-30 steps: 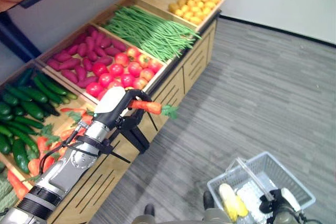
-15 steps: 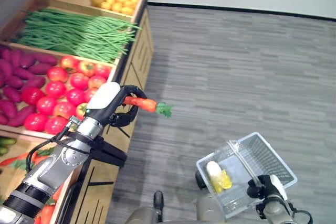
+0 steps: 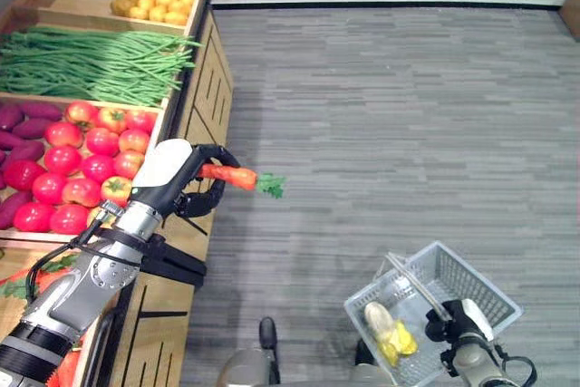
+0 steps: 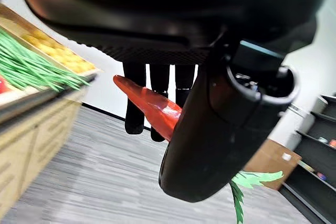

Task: Get the vegetables into the basket

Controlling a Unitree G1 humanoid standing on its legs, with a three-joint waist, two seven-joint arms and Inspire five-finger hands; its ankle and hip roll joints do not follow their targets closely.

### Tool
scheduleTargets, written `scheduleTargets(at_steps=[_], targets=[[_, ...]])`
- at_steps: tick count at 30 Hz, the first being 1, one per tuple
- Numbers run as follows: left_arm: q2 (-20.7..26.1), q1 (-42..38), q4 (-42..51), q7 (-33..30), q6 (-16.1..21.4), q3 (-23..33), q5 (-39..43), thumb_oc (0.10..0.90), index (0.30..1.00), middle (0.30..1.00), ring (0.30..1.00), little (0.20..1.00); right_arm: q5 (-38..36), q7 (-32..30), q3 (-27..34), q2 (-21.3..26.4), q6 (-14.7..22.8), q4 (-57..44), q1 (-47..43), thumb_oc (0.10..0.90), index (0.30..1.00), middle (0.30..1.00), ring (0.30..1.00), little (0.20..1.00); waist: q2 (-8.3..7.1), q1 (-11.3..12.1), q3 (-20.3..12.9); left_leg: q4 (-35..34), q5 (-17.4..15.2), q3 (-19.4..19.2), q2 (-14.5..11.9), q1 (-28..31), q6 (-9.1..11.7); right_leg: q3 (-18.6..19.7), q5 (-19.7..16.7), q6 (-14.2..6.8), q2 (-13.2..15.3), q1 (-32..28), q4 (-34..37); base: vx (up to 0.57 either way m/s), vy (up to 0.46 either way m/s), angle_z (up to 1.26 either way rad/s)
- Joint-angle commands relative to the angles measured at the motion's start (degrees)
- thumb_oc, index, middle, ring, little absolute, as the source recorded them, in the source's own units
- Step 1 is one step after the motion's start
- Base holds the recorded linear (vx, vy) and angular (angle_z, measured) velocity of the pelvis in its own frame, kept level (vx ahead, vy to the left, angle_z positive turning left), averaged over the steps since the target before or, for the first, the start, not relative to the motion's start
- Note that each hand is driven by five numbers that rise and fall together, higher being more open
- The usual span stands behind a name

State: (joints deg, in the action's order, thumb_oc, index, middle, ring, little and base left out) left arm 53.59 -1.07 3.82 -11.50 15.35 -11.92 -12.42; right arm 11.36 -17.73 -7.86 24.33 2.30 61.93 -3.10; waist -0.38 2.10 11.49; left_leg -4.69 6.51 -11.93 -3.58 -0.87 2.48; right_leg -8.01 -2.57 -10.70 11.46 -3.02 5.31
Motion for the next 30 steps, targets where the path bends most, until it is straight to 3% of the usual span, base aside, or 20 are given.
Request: scheduleTargets(at_steps=[1, 6, 8, 15, 24, 30], targets=[[-1.1, -4.6, 2.8, -2.0, 3.2, 1.3, 3.1, 0.400, 0.300, 0.300, 0.300, 0.300, 0.6, -3.6, -1.5, 6.6, 2.5, -3.3, -4.2, 0.400, 0.300, 0.300, 0.300, 0.300, -1.89, -0.1, -6.5, 0.3, -2.7, 4.5, -0.9, -1.5, 1.8, 0.2, -3.4, -0.4, 0.2, 5.0, -0.3, 0.00, -0.134, -0.17], [-2.9, -6.3, 1.7, -1.3, 3.1, -1.3, 4.2, 0.400, 0.300, 0.300, 0.300, 0.300, 1.8, -3.9, -2.4, 9.4, 2.5, -7.2, -5.7, 0.400, 0.300, 0.300, 0.300, 0.300, -0.78, -0.7, -6.7, 0.0, -2.0, 4.4, -2.2, -1.1, 2.6, 0.6, -2.7, 0.1, -1.0, 5.0, -0.3, -0.01, -0.076, -0.13], [-4.1, -9.9, 0.9, 0.0, 3.4, -6.4, 4.3, 0.400, 0.300, 0.300, 0.300, 0.300, 2.2, -4.4, -4.0, 12.7, 2.9, -10.7, -9.1, 0.400, 0.300, 0.300, 0.300, 0.300, 0.04, -1.6, -7.2, -0.3, -1.7, 4.1, -3.2, -0.6, 3.2, 1.0, -2.0, 0.5, -1.9, 4.7, -0.3, 0.01, -0.099, -0.11], [-4.9, -18.3, -0.6, 1.9, 4.1, -16.9, 1.6, 0.400, 0.300, 0.300, 0.300, 0.300, 2.0, -3.5, -8.0, 16.9, 5.4, -23.5, -13.6, 0.400, 0.300, 0.300, 0.300, 0.300, 0.61, -3.3, -8.2, -0.3, -2.1, 2.8, -4.0, 0.5, 3.5, 2.3, -2.1, 0.5, -2.4, 4.5, -0.3, 0.01, -0.021, -0.10], [-7.7, -26.6, -4.3, 4.0, 4.6, -26.4, -1.0, 0.400, 0.300, 0.300, 0.300, 0.300, -0.4, -1.6, -11.7, 17.7, 7.8, -32.3, -18.1, 0.400, 0.300, 0.300, 0.300, 0.300, 0.21, -4.2, -9.6, -0.3, -3.1, 1.9, -3.9, 1.7, 3.4, 3.5, -2.4, 0.3, -2.2, 4.2, -0.3, 0.02, 0.000, -0.08], [-10.8, -28.9, -10.0, 3.1, 3.3, -29.1, -6.0, 0.400, 0.300, 0.300, 0.300, 0.300, -2.9, 0.1, -14.4, 15.6, 8.4, -36.7, -22.2, 0.400, 0.300, 0.300, 0.300, 0.300, -0.09, -4.4, -10.1, -0.3, -3.3, 1.4, -3.9, 2.0, 3.5, 4.0, -2.6, 0.3, -2.1, 4.2, -0.3, 0.01, 0.001, -0.03]])
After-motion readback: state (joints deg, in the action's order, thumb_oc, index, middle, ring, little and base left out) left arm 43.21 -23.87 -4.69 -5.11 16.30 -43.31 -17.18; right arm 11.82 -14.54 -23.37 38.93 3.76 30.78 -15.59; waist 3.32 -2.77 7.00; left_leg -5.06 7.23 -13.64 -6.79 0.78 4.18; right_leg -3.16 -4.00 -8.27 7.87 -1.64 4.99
